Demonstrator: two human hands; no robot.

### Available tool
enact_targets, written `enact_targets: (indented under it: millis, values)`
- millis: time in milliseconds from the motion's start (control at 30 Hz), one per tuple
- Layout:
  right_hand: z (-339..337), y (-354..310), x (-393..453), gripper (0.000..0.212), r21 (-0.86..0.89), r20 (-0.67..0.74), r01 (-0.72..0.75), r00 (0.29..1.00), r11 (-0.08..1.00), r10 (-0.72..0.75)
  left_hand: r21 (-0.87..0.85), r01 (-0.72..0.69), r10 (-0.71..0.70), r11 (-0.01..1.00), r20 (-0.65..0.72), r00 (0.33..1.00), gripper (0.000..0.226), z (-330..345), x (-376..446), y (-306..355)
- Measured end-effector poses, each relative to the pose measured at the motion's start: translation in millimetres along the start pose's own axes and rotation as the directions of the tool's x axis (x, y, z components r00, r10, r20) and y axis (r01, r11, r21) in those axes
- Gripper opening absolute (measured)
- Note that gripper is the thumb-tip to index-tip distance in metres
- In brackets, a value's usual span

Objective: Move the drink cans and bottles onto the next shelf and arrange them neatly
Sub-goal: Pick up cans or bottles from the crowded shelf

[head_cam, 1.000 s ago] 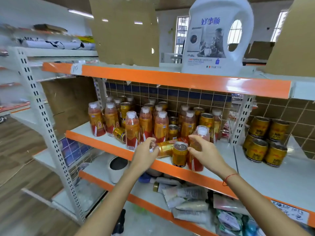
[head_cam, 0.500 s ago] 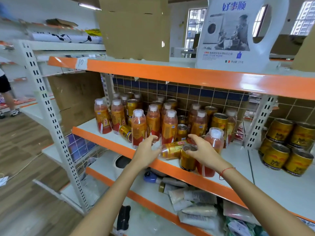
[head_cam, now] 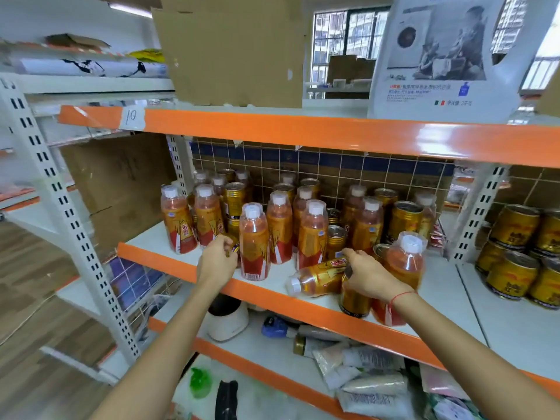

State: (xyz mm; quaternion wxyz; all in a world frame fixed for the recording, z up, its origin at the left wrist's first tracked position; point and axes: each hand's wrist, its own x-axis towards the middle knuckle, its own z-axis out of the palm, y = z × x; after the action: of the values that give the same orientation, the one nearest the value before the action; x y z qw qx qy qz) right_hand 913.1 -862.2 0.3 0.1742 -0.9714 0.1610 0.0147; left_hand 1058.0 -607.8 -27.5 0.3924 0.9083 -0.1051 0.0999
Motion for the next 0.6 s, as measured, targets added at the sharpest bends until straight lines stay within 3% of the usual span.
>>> enact_targets:
  millis: [133,300,400,500,600]
  values:
    - [-3.9,-1.8,4.9,0.061,-0.1,0.013,-0.01,1.0,0.995,0.011,-0.011,-0.035,0.035,0.999,0.016,0.999,0.024,5.3,13.5,-5.6]
    - [-6.7,-3.9,5.5,0.058,-0.073,0.031,-0.027,0.999,0.997,0.029,-0.083,-0.06,0.055,0.995,-0.056,0.997,0.023,9.2,24.8,-0.6]
    - [-9.5,-4.5,4.7,0.036,-0.093,0.058,-0.034,0.998,0.995,0.04,-0.161,-0.158,0.128,0.974,-0.183,0.975,0.023,9.9,20.6,19.6]
    - [-11.9,-3.6,5.6,0.031,-0.093,0.073,-0.04,0.996,0.995,0.047,-0.164,-0.286,0.222,0.944,-0.324,0.92,0.025,10.1,18.9,43.2]
    - [-13.0,-3.7,3.7,0.03,-0.099,0.076,-0.038,0.996,0.994,0.046,-0.188,-0.405,0.333,0.895,-0.321,0.886,0.025,12.6,16.8,66.5]
